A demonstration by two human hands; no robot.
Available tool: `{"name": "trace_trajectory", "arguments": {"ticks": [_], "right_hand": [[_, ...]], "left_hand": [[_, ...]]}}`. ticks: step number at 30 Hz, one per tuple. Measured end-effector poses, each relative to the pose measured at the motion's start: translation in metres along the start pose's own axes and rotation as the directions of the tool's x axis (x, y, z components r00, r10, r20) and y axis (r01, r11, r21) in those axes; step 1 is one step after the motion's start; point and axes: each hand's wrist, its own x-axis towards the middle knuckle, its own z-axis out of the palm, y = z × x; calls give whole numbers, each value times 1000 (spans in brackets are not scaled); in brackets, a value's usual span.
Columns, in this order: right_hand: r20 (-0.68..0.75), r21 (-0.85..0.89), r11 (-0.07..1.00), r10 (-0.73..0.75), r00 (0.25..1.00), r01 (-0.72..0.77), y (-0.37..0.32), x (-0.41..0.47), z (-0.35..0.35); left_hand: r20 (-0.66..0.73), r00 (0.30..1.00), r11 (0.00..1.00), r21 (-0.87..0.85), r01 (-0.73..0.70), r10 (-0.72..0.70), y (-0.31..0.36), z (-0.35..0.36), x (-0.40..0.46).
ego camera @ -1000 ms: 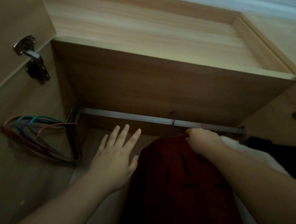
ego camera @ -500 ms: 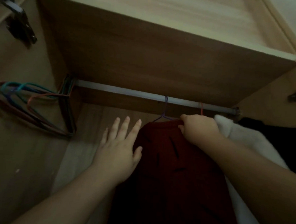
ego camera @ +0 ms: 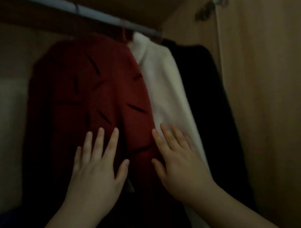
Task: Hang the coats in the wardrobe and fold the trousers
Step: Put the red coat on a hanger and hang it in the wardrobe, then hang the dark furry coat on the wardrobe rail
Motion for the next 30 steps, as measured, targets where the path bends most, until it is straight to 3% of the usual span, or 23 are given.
{"name": "trace_trajectory", "arguments": {"ticks": [8,14,17,24,30], "right_hand": [[281,-51,972,236,930,-231,78,-238,-75],[319,-229,871,489,812,-434,155,-424,-190],[342,-355,767,639,689,-535,186,-518,-242],[293,-516,512,859,420,-687,217,-683,-330],[253,-553,385,923,291,-739,236,-753,-358]], "left_hand": [[233,952,967,-204,-150,197,181,10,-151],[389,870,891,-438,-115,304,350,6,-274],[437,790,822,-551,-143,431,427,-9,-329],[462,526,653,-710,-263,714,580,-21,-443],[421,369,537,-785,-310,829,664,-15,-483]]}}
